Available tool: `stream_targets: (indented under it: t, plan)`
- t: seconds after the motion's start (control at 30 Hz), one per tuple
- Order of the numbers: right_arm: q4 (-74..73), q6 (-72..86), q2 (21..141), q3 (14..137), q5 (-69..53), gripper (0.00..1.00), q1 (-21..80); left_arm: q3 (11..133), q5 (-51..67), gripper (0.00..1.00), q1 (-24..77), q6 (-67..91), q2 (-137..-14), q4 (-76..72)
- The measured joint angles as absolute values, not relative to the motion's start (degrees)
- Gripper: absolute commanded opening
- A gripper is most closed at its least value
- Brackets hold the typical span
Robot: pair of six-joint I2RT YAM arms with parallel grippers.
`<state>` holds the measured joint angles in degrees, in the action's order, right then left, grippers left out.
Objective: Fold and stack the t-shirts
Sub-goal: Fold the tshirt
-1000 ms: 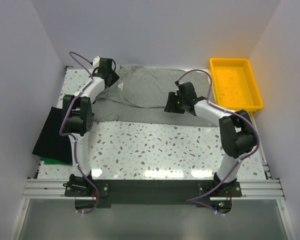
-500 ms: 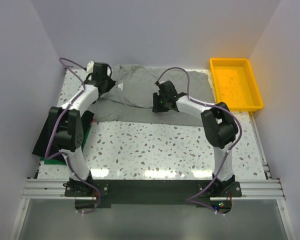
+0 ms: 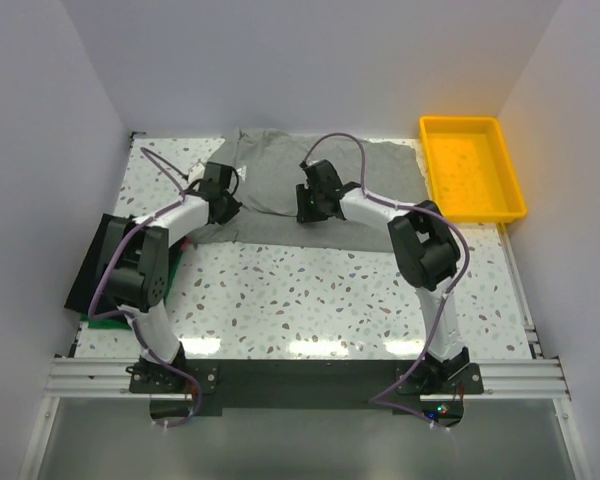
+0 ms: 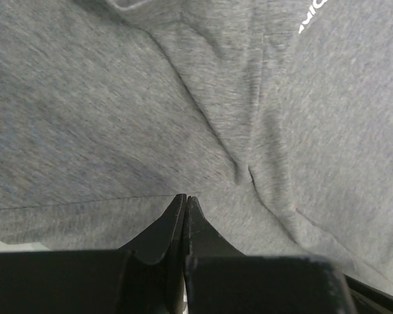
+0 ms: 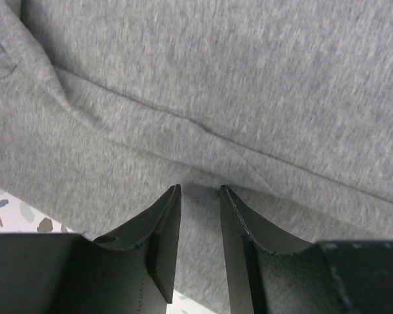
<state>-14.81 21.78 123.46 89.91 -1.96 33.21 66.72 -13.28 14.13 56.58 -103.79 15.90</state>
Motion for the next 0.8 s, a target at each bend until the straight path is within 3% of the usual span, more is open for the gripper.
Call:
stream_targets:
  t: [0.8]
  plan:
    - [-20.27,18.9,133.03,107.07,3.57,0.41,31.7,64.51,-17.32,0.0,12.4,56.82,-105.36,18.28]
